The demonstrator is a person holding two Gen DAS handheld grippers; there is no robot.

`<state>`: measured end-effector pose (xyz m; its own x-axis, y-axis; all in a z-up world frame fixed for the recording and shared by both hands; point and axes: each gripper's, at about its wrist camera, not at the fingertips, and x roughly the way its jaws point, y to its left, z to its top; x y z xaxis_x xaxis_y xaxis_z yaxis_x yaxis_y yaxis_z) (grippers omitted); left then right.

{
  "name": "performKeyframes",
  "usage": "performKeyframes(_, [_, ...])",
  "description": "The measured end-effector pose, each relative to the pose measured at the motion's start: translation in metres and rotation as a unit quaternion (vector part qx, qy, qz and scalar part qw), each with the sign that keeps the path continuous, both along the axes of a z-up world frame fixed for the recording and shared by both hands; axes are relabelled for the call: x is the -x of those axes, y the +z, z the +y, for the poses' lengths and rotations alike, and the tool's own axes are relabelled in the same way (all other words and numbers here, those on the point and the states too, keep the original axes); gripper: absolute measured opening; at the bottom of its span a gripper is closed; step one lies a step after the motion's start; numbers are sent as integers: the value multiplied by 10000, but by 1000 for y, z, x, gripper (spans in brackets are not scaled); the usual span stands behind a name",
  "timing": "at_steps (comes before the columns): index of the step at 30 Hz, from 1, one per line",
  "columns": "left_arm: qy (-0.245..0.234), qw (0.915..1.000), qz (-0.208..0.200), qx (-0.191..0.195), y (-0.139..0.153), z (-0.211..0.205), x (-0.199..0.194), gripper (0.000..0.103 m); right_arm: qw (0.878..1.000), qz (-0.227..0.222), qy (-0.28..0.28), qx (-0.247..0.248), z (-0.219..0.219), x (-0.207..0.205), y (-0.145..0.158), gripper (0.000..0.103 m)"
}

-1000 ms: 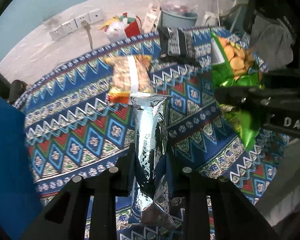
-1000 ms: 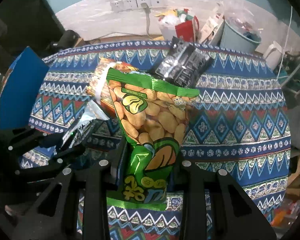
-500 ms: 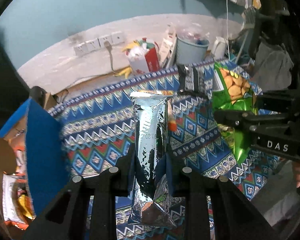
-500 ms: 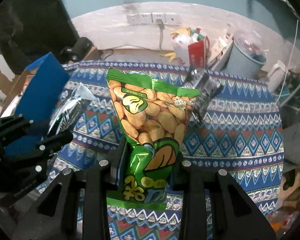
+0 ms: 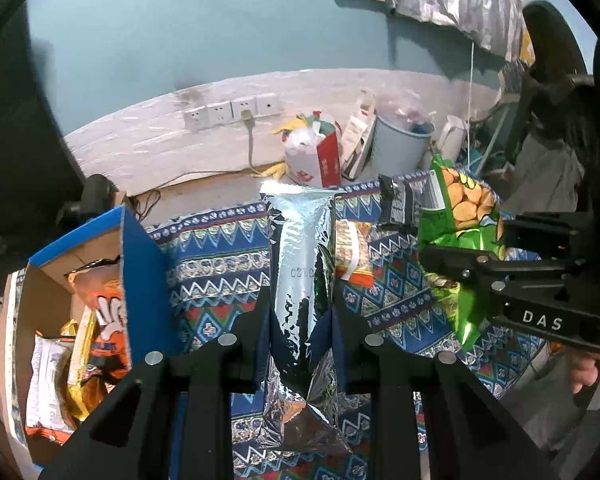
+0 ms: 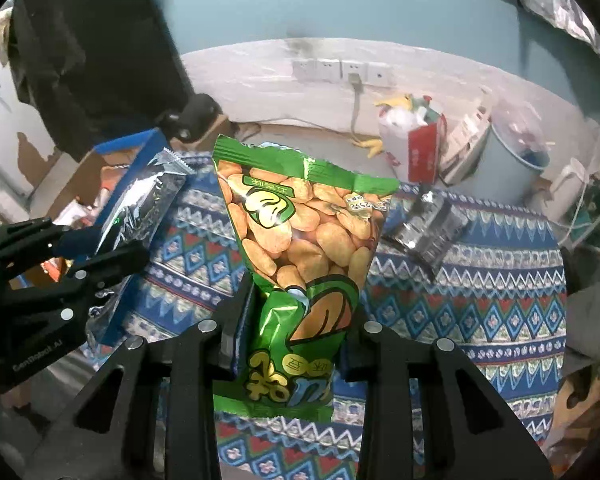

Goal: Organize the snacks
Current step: 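Lift the silver pack and green peanut bag and carry them toward the box, then release the silver pack with the left tool while the right tool drops the green bag into the box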

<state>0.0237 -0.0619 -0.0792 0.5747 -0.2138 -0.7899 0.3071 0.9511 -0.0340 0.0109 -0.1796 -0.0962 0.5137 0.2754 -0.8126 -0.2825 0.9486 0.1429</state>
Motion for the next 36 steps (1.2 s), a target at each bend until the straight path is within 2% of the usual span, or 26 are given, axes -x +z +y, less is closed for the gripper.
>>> performKeyframes(6, [181, 9996, -192, 12, 12, 21, 6, 26, 9997, -73, 216, -38, 24, -2, 8, 32])
performKeyframes(19, [827, 9960, -236, 224, 20, 87, 9, 26, 9978, -50, 644, -164, 81, -18, 11, 32])
performKeyframes(36, [1683, 9851, -229, 255, 11, 177, 17, 26, 9925, -60, 1175, -318, 171, -36, 14, 32])
